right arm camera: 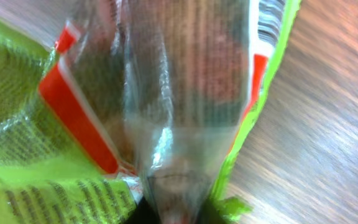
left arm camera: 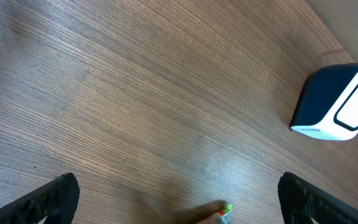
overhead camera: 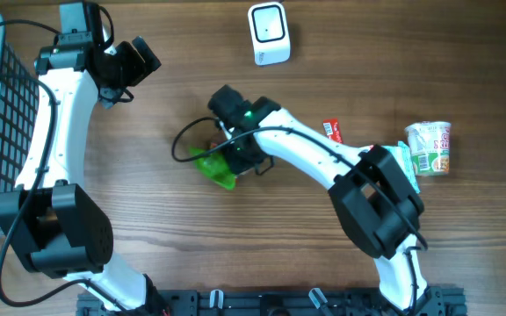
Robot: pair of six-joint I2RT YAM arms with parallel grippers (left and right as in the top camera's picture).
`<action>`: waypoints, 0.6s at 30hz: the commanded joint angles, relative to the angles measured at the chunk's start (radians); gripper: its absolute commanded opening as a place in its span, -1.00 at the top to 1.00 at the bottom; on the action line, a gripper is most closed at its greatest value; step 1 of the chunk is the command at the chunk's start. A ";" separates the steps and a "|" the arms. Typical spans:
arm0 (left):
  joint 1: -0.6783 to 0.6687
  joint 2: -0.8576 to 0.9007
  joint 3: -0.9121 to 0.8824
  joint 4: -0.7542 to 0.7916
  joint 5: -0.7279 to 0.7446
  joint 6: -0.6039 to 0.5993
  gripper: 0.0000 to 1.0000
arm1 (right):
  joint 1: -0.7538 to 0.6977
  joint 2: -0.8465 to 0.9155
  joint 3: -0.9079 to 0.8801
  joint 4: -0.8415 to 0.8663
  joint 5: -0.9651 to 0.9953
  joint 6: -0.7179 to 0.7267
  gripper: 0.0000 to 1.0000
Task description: Scan the item barcode
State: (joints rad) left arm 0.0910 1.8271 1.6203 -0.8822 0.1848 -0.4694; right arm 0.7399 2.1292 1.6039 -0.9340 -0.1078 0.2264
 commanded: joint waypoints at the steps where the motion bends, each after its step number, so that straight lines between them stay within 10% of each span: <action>1: 0.004 0.000 0.003 0.001 0.005 -0.002 -1.00 | -0.034 -0.040 -0.011 -0.070 0.090 -0.046 0.29; 7: 0.004 0.000 0.003 0.001 0.005 -0.002 -1.00 | -0.085 -0.078 0.024 -0.126 0.169 -0.055 0.01; 12: 0.004 0.000 0.003 0.001 0.005 -0.002 -1.00 | -0.064 -0.172 0.043 0.050 -0.231 0.003 0.03; 18: 0.004 0.000 0.003 0.001 0.005 -0.002 -1.00 | 0.126 -0.047 -0.105 0.192 -0.023 0.174 -0.05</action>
State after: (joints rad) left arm 0.0910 1.8271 1.6203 -0.8814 0.1848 -0.4694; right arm 0.8864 2.0502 1.5154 -0.7136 -0.1955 0.3664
